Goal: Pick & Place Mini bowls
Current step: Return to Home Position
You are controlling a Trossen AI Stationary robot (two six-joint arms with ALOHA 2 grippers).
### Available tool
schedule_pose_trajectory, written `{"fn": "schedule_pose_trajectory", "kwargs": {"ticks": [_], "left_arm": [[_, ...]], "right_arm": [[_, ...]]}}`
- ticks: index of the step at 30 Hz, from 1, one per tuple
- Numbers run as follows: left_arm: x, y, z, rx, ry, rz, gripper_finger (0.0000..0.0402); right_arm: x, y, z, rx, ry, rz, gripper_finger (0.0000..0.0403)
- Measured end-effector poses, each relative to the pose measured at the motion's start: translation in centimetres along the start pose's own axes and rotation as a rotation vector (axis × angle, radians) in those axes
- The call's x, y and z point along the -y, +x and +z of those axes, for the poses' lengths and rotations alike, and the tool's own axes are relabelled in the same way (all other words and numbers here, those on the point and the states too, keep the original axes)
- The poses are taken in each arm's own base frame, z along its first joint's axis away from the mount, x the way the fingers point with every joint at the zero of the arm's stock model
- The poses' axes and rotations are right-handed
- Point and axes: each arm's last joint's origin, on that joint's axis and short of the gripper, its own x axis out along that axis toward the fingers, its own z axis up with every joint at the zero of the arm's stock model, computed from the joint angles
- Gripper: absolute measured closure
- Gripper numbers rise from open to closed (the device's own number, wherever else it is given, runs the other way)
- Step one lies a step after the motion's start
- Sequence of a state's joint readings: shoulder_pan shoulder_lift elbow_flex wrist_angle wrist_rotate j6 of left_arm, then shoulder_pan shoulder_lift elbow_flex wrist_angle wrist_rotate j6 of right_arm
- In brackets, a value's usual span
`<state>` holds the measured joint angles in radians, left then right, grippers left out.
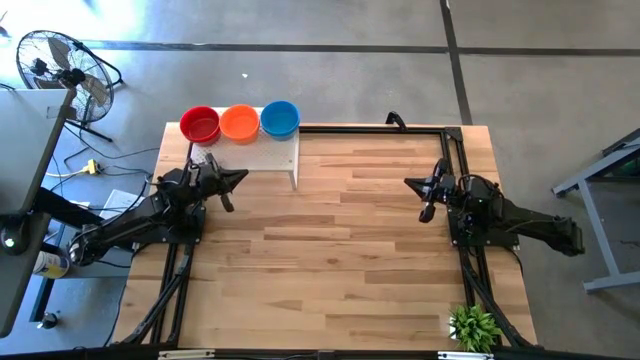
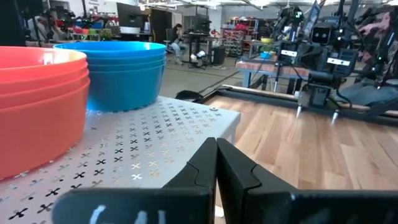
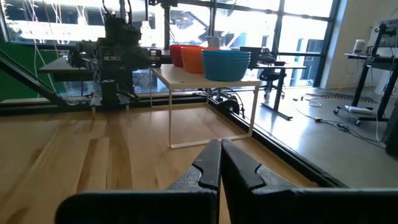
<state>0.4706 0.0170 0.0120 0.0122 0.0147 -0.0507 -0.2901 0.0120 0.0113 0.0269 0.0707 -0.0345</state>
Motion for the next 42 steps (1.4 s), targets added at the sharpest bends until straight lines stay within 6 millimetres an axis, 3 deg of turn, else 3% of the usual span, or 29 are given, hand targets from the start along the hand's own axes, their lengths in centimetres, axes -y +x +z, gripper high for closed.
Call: {"fn": "schedule_pose_trajectory", "kwargs": {"ticks": [42], "left_arm": [[0.00,0.00,-0.04,-0.004,0.027,0.000,0.0401]], "right_arm": [[-0.03,0.01,-0.06,-0.002,0.000,0.010,0.0403]]}}
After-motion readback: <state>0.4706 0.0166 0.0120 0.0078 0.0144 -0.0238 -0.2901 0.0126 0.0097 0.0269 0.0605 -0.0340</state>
